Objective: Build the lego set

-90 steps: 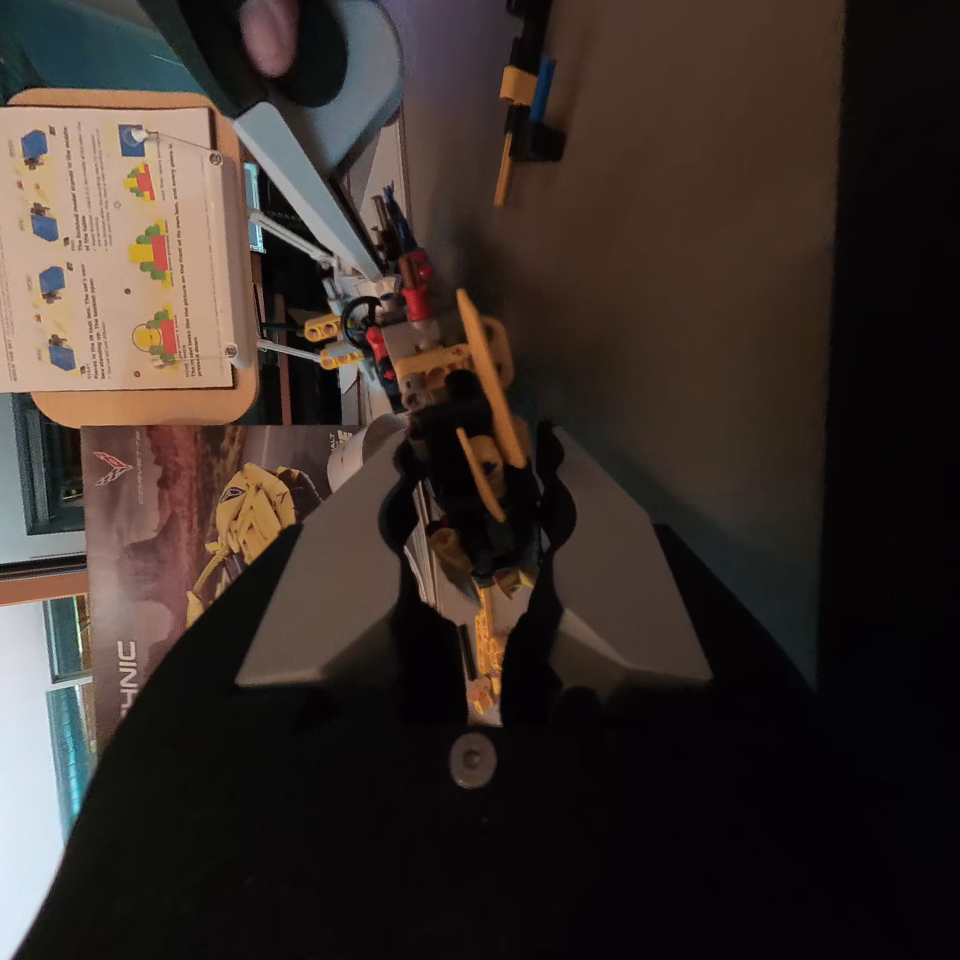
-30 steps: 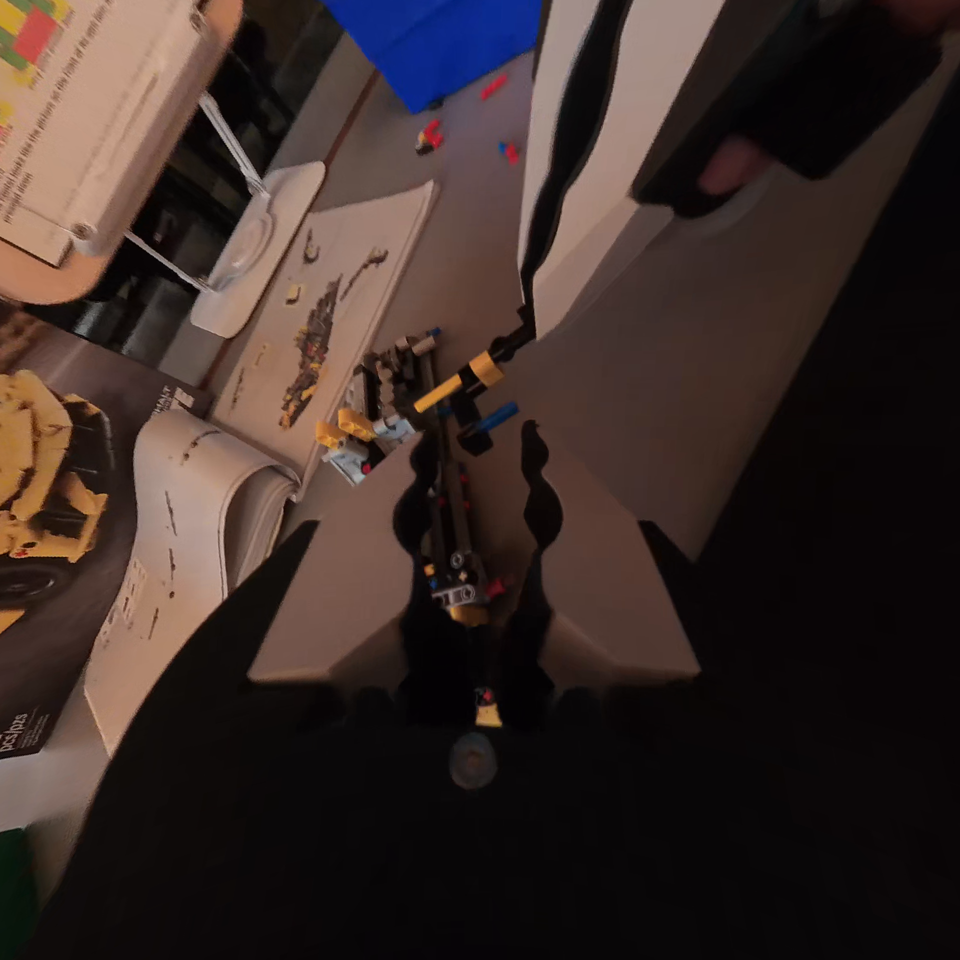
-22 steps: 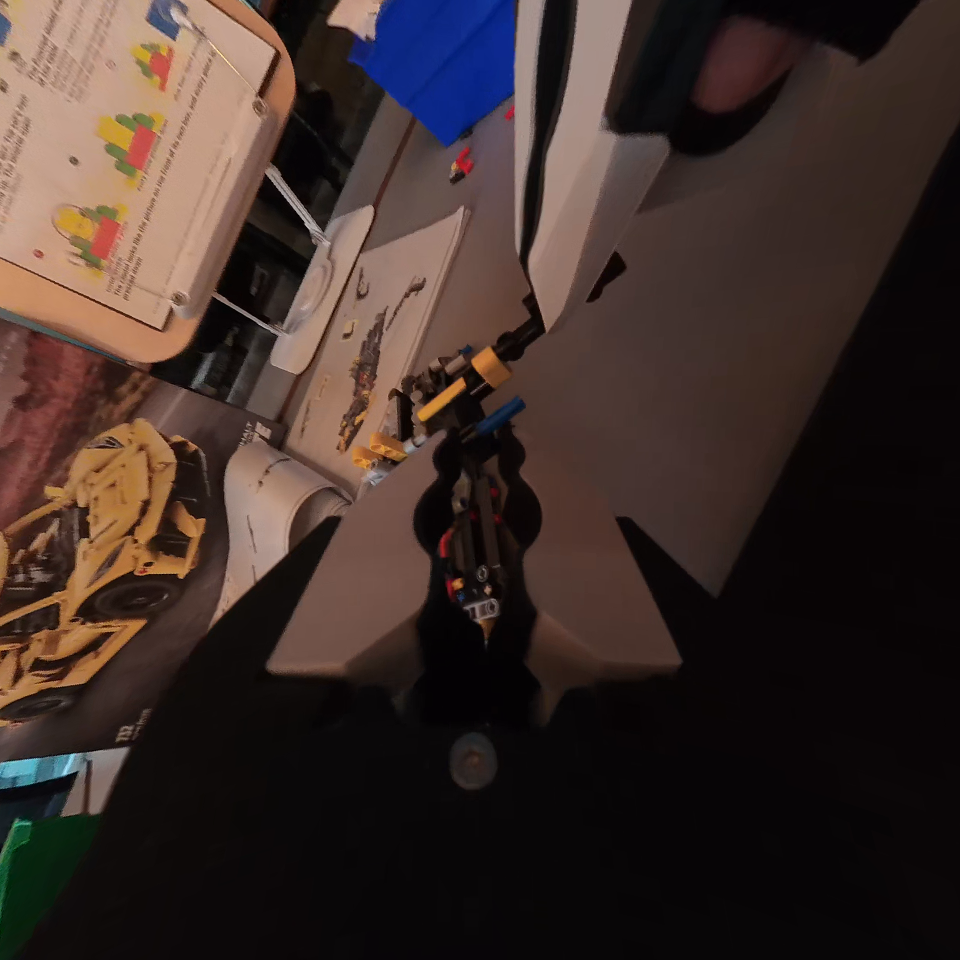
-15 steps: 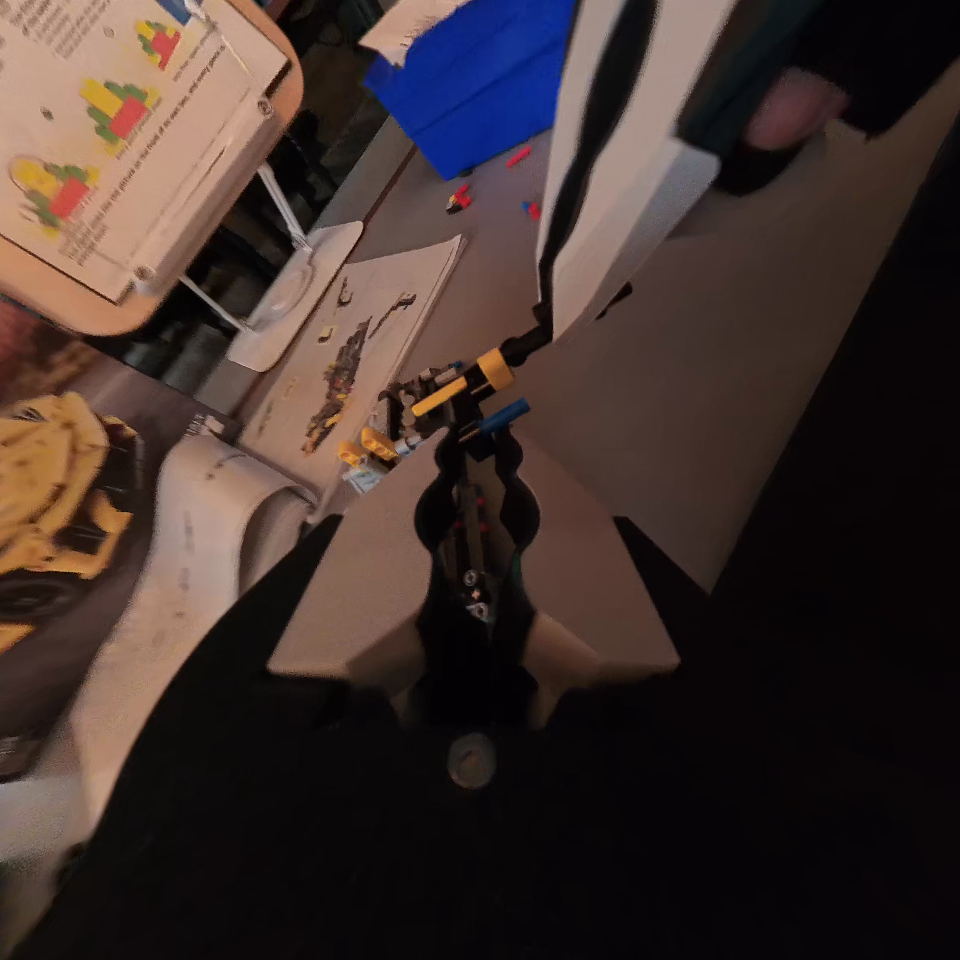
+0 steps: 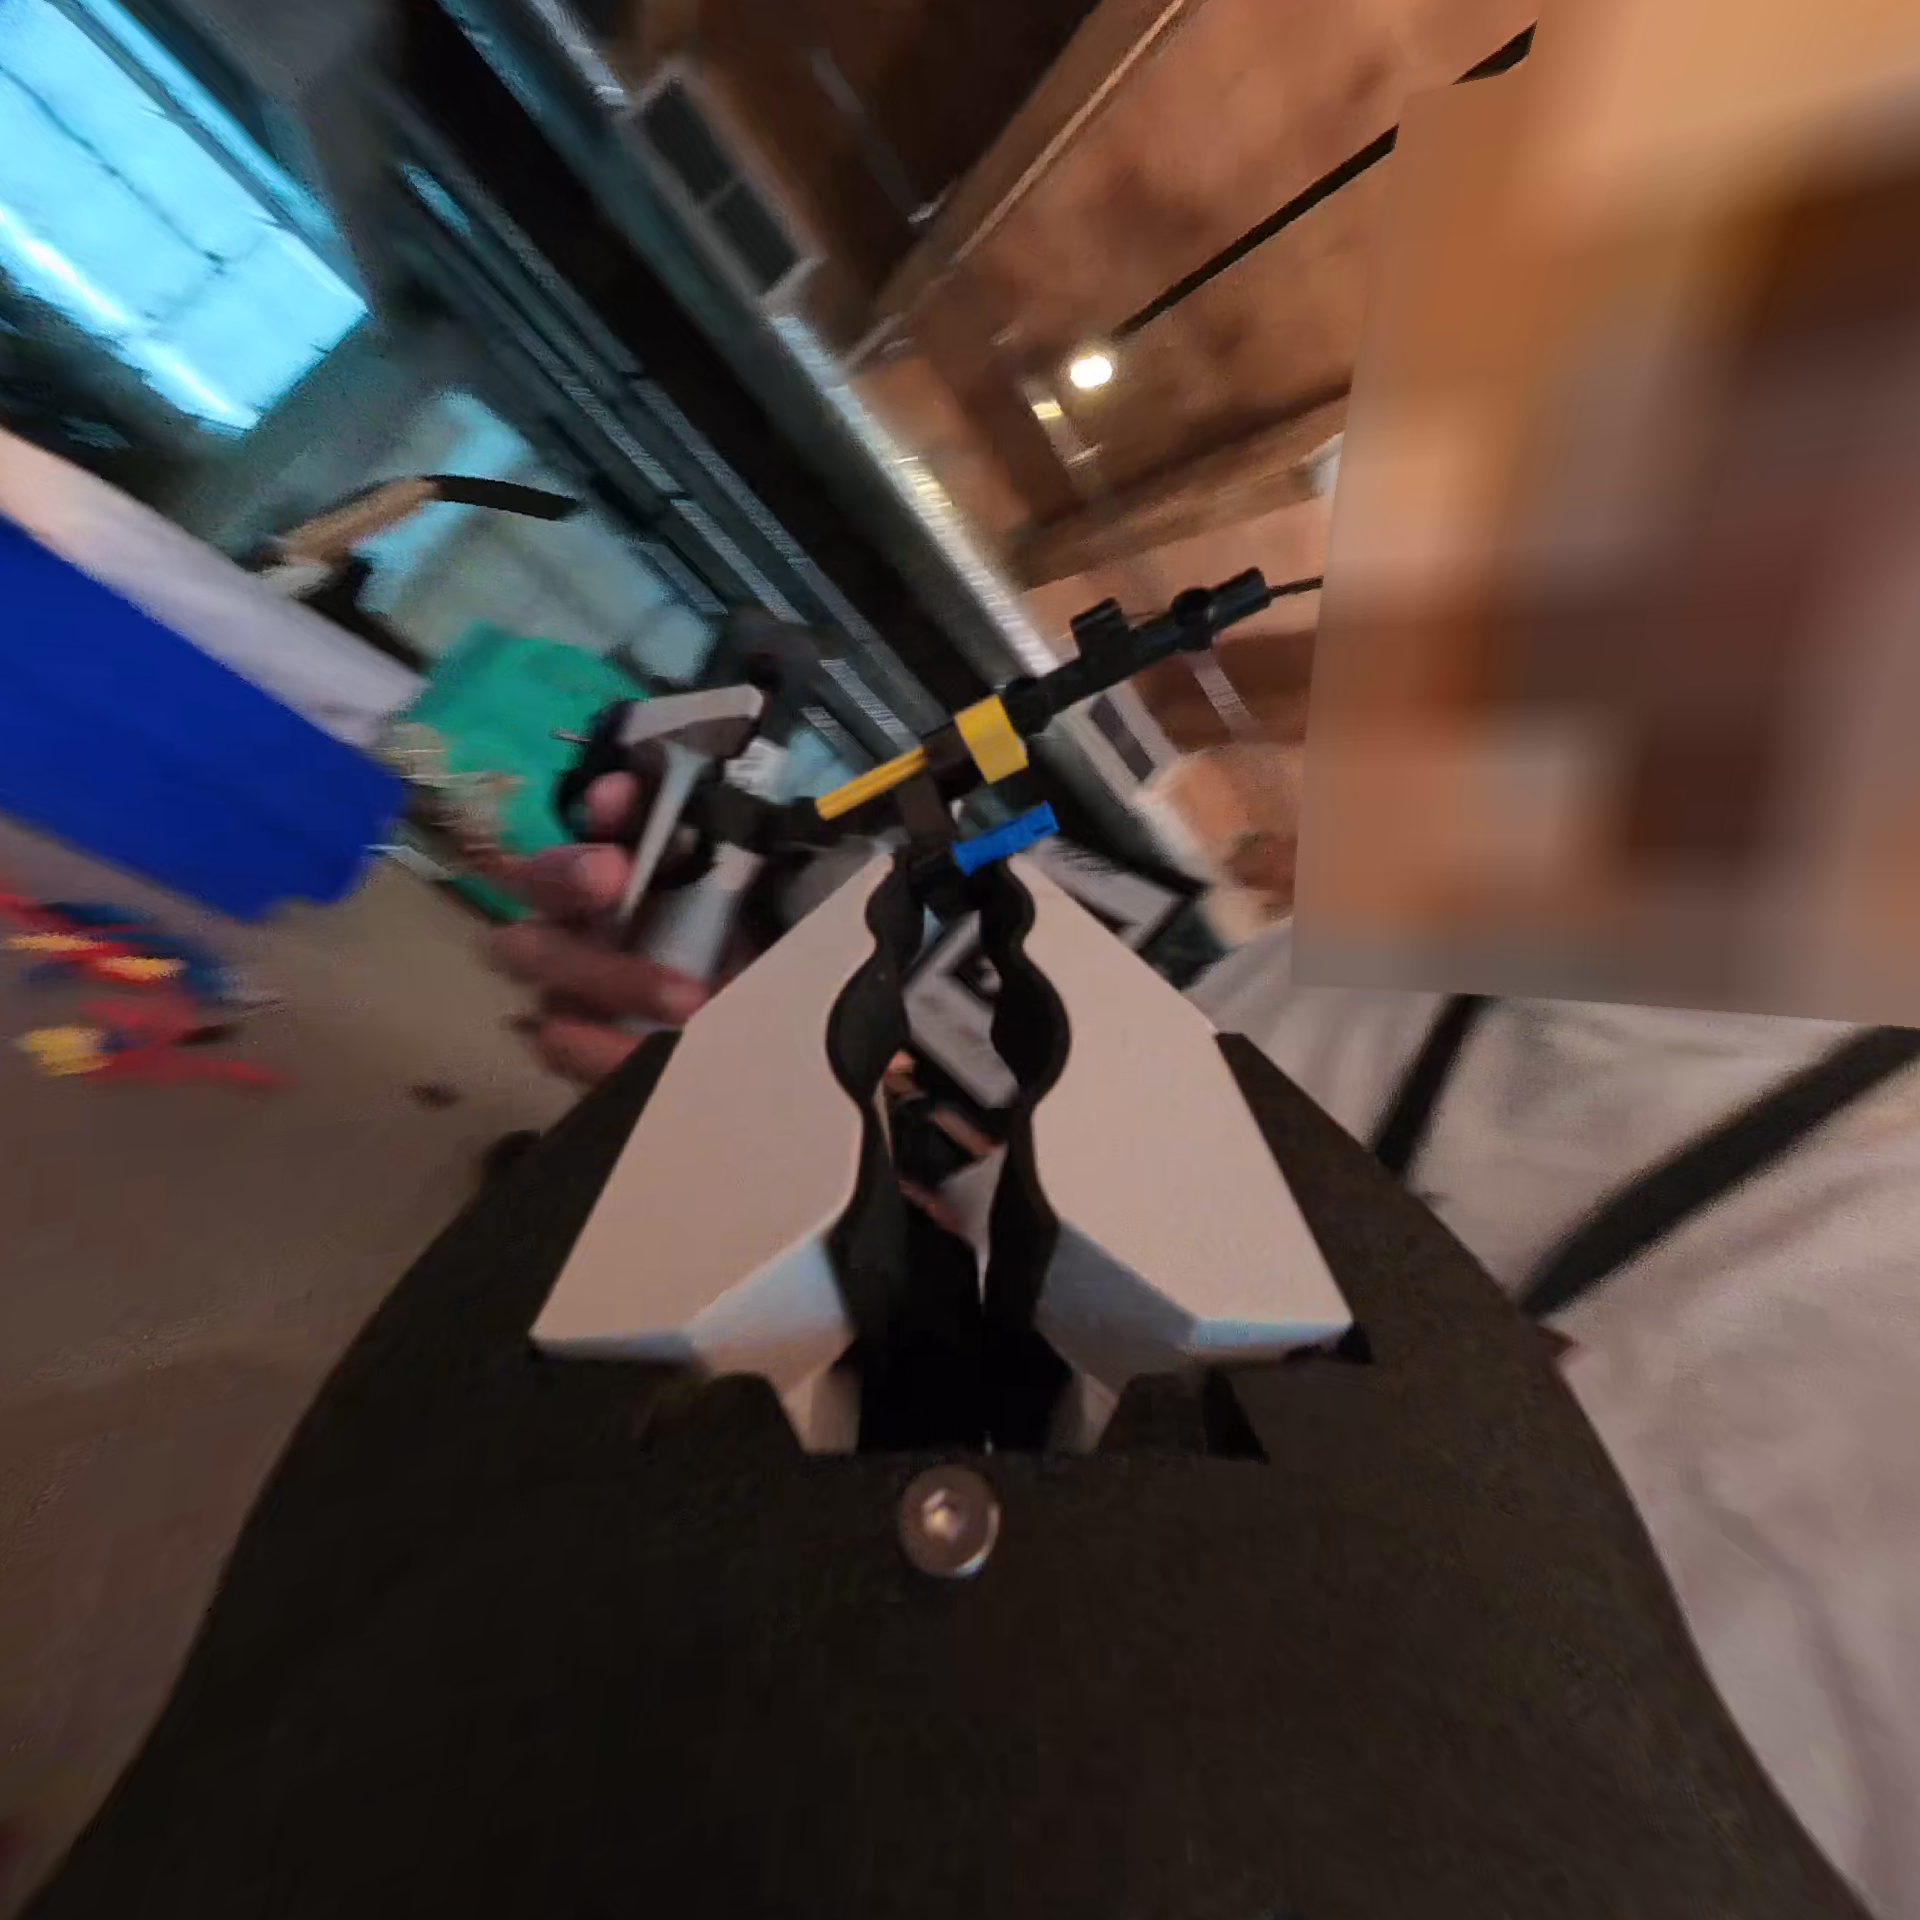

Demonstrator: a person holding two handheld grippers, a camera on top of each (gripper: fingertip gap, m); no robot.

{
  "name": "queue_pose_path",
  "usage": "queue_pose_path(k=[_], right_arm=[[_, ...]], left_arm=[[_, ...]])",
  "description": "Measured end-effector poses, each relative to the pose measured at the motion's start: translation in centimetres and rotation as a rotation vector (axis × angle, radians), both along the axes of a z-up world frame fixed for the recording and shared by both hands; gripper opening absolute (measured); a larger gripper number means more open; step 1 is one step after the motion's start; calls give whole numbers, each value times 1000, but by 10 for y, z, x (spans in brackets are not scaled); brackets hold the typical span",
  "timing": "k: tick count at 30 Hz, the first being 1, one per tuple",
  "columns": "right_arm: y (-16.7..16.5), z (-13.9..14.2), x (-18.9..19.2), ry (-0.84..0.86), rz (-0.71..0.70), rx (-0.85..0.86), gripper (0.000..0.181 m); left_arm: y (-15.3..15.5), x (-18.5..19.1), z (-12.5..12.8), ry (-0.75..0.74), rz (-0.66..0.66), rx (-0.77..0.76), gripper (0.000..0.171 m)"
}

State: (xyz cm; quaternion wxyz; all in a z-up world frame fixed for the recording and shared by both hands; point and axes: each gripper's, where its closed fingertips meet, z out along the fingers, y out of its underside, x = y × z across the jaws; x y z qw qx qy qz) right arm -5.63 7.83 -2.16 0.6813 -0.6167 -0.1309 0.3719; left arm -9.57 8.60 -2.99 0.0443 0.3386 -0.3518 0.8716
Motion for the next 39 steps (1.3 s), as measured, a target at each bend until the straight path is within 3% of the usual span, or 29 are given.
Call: queue_pose_path(k=[4, 9, 13, 32, 37, 39], right_arm=[[6, 12, -27, 162, 190, 65, 36], [17, 16, -43, 209, 263, 102, 22], [19, 22, -40, 273, 241, 164, 10], [25, 13, -43, 387, 233, 142, 7], [28, 5, -35, 352, 196, 111, 6], [30, 0, -26, 317, 153, 87, 6]], left_arm=[[0, -13, 16, -72, -163, -196, 7], [2, -15, 20, -93, -195, -259, 7], [-4, -14, 18, -84, -212, -260, 7], [-5, -8, 11, -44, -235, -312, 6], [-6, 1, 1, 11, -156, -224, 10], [-2, 6, -6, 47, -88, -161, 20]])
